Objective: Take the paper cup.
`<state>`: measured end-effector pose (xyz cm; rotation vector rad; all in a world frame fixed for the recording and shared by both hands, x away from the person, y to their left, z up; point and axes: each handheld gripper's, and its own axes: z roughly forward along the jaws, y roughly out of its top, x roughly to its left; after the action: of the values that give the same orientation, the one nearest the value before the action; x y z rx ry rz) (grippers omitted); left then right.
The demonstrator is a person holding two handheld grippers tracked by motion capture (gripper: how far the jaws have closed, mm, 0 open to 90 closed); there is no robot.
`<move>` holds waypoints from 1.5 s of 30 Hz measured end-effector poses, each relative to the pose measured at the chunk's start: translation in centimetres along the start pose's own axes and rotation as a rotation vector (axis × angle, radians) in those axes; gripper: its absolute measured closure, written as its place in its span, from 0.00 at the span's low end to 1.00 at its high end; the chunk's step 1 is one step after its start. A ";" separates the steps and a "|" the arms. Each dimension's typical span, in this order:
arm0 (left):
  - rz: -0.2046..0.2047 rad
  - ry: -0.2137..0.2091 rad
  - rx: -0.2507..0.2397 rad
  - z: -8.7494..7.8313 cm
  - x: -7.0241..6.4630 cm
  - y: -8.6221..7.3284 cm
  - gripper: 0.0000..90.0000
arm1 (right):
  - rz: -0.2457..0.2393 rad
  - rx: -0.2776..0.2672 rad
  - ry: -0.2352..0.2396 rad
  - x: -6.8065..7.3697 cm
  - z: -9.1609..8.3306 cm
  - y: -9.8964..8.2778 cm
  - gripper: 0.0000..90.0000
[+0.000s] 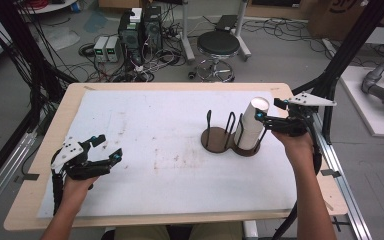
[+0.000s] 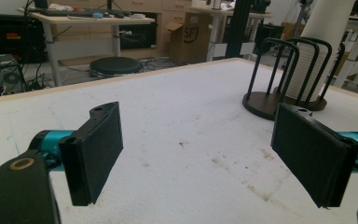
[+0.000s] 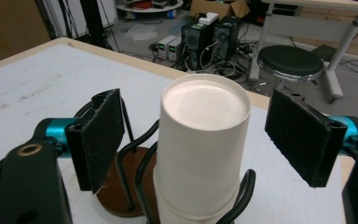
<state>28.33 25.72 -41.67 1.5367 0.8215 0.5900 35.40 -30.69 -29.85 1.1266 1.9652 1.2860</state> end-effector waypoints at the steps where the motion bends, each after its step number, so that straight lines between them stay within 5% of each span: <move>1: -0.001 -0.001 0.001 0.0 0.0 0.0 0.18 | 0.001 0.004 0.000 -0.1 0.2 0.1 0.22; 19: -0.001 -0.010 0.006 0.2 -0.1 0.0 0.18 | 0.037 0.089 0.002 -1.0 4.3 -0.9 0.23; 27: -0.002 -0.009 0.009 0.3 0.0 -0.1 0.18 | 0.026 0.074 0.036 -1.0 4.3 -0.9 0.34; 45: -0.003 -0.020 0.009 0.3 -0.1 -0.1 0.18 | 0.023 0.049 0.043 -1.0 3.1 1.0 0.36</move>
<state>28.51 25.44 -41.79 1.5472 0.8127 0.5687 38.74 -29.86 -30.21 1.1574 2.0300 1.2907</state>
